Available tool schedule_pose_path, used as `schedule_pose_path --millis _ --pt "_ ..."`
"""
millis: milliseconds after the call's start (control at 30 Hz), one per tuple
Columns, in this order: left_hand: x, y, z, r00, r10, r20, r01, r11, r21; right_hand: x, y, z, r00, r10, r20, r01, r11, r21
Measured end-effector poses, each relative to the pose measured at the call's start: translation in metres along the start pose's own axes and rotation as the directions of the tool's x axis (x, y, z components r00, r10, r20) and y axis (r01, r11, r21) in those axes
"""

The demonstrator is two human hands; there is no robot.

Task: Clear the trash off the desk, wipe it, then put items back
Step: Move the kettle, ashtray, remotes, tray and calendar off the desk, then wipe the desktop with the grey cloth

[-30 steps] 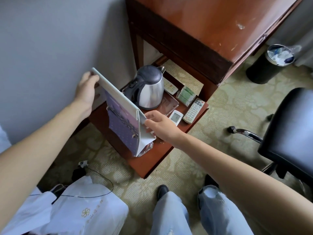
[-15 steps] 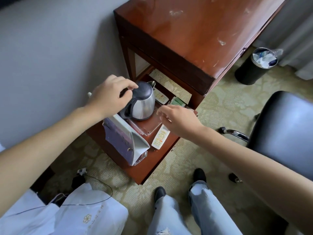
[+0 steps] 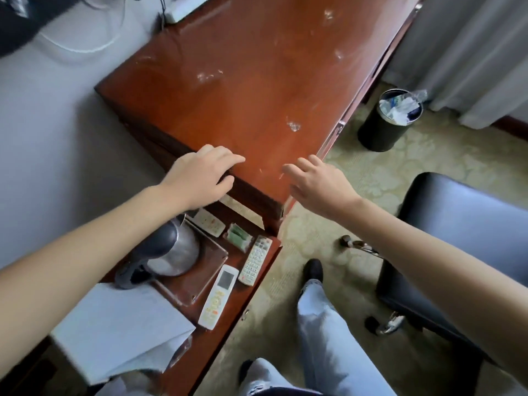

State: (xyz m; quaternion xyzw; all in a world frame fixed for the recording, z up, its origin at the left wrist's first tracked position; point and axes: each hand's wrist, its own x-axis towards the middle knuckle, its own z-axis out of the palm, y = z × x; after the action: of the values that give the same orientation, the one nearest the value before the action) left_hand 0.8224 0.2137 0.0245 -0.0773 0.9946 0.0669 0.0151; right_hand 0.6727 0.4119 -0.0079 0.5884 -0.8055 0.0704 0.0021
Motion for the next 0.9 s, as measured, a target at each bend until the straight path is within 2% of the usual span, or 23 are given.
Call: schedule_pose_path --millis 200,333,667,900 --pt "0.139 0.016 0.021 0.984 -0.131 0.125 0.119 0.988 0.095 0.049 0.132 0.007 0.993 0.069 0.095 -0.071 0.997 0.017" --pt "0.216 0.023 0.025 0.971 -0.169 0.169 0.155 0.984 0.091 0.082 0.206 0.008 0.978 0.132 0.164 -0.139 0.99 0.035" --pt "0.377 0.007 0.021 0.978 -0.073 0.194 0.053 0.993 0.107 0.158 0.357 0.004 0.975 0.195 0.11 -0.201 0.978 0.051" --pt "0.518 -0.016 0.022 0.983 -0.072 0.167 0.064 0.997 0.051 0.234 0.473 0.004 0.953 0.266 0.144 -0.268 0.963 -0.006"
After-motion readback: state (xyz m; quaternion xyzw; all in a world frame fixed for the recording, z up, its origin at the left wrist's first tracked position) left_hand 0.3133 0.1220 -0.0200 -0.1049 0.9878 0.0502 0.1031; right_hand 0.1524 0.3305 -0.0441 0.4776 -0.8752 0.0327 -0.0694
